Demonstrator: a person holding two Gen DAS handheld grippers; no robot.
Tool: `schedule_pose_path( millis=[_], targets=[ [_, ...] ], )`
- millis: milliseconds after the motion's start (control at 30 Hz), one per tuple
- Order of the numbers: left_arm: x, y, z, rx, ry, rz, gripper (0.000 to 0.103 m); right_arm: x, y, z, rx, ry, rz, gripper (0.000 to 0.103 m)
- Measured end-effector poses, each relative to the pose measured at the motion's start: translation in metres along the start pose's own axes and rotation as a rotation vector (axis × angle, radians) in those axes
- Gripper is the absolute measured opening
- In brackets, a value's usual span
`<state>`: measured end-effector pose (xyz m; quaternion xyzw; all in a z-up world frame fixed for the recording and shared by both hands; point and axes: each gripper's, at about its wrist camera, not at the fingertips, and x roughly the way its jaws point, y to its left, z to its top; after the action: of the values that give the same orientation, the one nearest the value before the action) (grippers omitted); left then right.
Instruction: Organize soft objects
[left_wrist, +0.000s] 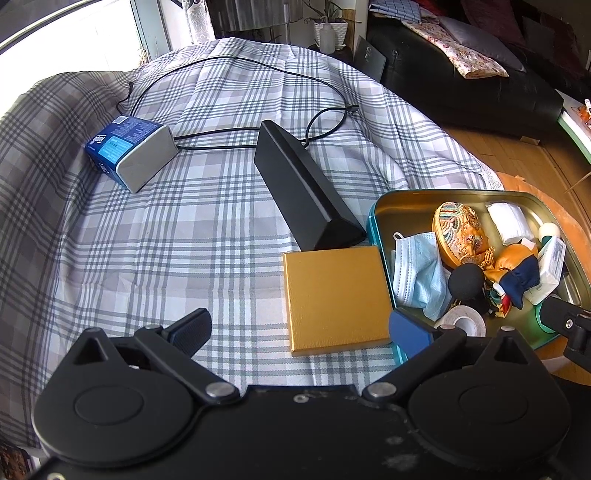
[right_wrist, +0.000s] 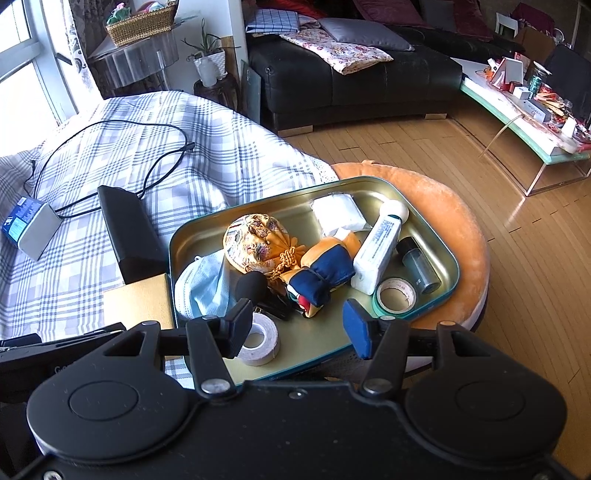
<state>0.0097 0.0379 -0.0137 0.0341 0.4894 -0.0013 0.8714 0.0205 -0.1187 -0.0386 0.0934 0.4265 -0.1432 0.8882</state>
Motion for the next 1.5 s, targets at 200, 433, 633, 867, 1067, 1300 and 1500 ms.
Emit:
schedule_pose_path(
  millis=[200,433,633,867,1067,1300,1500],
  targets=[
    [-0.0002,-0.0028,0.0001,0.013,-0.005,0.003,0.103,0.0027,-0.0031,0.0012,0.015,0.015,0.017,0.054],
    [-0.0014,-0.0038,0.0004,0.020,-0.008,0.002,0.103,0.0029,-0.0025,0.0006,0.016,0.016,0.018,0.054],
    [-0.0007,-0.0039,-0.0001,0.022,0.000,0.006,0.103,0.0026,-0.0029,0.0009,0.013,0.016,0.016,0.054],
    [0.0002,-0.0034,-0.0011,0.026,0.006,0.003,0.103,0.0024,-0.0017,0.0010,0.008,0.016,0.011,0.054],
    [0.0006,-0.0023,-0.0020,0.024,0.008,0.001,0.103,0.0022,-0.0017,0.0010,0.008,0.016,0.011,0.054],
    [0.0025,-0.0014,-0.0029,0.019,0.016,0.004,0.103,0.0023,-0.0027,0.0009,0.009,0.015,0.011,0.054],
    [0.0037,-0.0025,-0.0035,0.021,0.017,0.013,0.103,0.0023,-0.0028,0.0010,0.008,0.015,0.012,0.054]
  ],
)
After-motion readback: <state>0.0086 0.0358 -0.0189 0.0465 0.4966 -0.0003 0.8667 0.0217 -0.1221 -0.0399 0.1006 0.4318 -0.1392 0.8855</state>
